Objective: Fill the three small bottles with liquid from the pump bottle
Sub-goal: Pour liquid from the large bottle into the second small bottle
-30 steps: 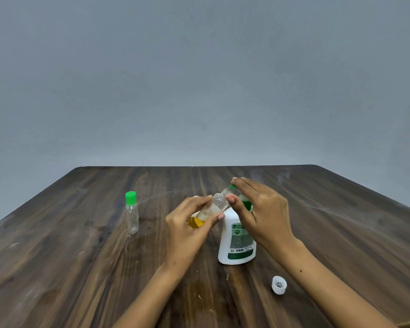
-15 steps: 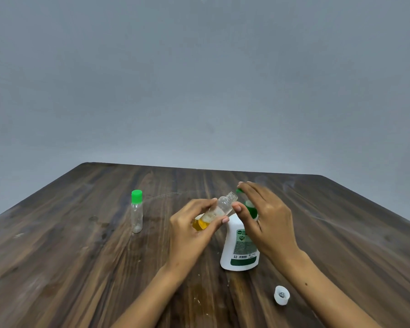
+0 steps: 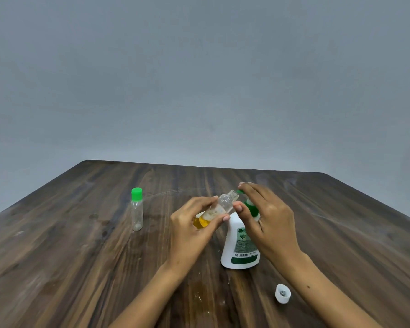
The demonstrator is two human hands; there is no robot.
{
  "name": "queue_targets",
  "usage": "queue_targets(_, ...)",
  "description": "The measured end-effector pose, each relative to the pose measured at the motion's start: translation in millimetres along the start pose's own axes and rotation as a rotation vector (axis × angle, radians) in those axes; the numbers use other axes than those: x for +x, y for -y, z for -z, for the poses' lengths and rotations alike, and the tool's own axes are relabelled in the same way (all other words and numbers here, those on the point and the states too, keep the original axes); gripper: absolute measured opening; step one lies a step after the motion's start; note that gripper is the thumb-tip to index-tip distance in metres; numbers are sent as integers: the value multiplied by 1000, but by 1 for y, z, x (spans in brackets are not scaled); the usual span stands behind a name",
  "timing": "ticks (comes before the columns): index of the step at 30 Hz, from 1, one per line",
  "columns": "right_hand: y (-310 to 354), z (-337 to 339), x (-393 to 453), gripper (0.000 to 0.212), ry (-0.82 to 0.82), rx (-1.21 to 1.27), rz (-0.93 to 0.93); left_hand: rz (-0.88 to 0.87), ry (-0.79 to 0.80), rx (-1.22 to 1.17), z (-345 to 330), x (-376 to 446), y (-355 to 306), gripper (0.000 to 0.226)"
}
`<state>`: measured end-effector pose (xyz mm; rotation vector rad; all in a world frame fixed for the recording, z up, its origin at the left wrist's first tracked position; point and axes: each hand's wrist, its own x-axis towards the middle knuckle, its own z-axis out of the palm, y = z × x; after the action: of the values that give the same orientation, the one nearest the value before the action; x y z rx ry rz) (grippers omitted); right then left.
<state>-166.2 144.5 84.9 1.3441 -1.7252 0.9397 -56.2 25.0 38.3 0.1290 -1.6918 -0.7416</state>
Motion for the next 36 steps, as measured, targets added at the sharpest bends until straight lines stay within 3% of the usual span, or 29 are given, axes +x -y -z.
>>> queue_targets(36,1,-4,-3,75,2,-1,-30,-13,1,1,1,0,-4,37)
